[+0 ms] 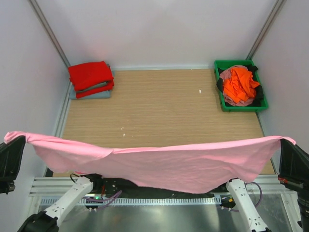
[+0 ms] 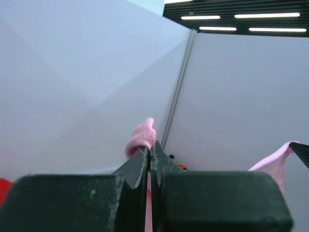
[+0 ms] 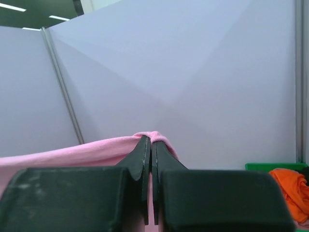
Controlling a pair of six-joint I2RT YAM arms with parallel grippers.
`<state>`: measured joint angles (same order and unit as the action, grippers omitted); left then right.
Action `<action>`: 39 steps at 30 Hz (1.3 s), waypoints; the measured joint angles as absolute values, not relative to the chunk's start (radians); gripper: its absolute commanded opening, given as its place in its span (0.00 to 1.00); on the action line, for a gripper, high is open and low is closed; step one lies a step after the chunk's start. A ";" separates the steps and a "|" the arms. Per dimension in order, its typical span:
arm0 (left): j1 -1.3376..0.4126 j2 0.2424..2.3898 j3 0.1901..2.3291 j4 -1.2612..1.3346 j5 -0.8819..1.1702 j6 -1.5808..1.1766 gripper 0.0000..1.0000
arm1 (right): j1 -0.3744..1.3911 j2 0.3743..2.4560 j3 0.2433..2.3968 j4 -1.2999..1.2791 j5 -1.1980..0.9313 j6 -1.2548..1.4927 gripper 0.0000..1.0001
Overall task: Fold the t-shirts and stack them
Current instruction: Flatten the tshirt out, then fold the tshirt
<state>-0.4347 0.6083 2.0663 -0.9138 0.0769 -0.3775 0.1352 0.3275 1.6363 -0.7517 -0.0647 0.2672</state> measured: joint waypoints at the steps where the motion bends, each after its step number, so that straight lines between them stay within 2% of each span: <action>1: -0.422 0.623 2.088 -0.901 0.102 -0.376 0.00 | 0.137 0.329 1.642 -0.741 -0.048 0.263 0.01; 5: -0.412 0.716 2.139 -0.852 0.132 -0.366 0.00 | 0.139 0.371 1.645 -0.710 0.047 0.252 0.01; 9: -0.412 0.900 2.154 -0.836 0.099 -0.352 0.00 | 0.142 0.535 1.616 -0.665 0.156 0.236 0.01; 14: -0.399 1.218 2.081 -0.815 -0.004 -0.304 0.00 | 0.142 0.887 1.456 -0.550 0.248 0.233 0.01; 18: -0.299 1.522 1.994 -0.782 0.025 -0.307 0.01 | 0.142 1.256 1.320 -0.458 0.277 0.234 0.01; 20: -0.248 1.716 2.000 -0.778 0.031 -0.312 0.27 | 0.142 1.443 1.306 -0.440 0.279 0.238 0.44; 21: -0.221 1.866 2.059 -0.809 0.034 -0.320 0.47 | 0.142 1.560 1.325 -0.444 0.285 0.237 0.59; 22: -0.205 1.973 2.116 -0.830 0.037 -0.325 0.58 | 0.142 1.637 1.351 -0.448 0.288 0.241 0.75; 24: -0.176 2.239 2.321 -0.924 0.055 -0.352 0.73 | 0.142 1.826 1.485 -0.526 0.306 0.235 0.84; 25: -0.167 2.352 2.416 -0.949 0.061 -0.364 0.83 | 0.142 1.912 1.574 -0.555 0.321 0.232 0.94; 27: -0.159 2.449 2.466 -0.987 0.065 -0.376 0.92 | 0.143 1.991 1.672 -0.568 0.335 0.228 1.00; 30: -0.175 2.381 2.325 -0.982 0.063 -0.389 0.96 | 0.148 1.952 1.696 -0.607 0.347 0.227 1.00; 32: -0.202 2.220 2.146 -0.962 0.065 -0.395 0.96 | 0.151 1.884 1.695 -0.624 0.345 0.233 1.00; 39: -0.280 1.613 1.767 -0.852 0.087 -0.412 0.93 | 0.224 1.581 1.582 -0.605 0.271 0.270 0.98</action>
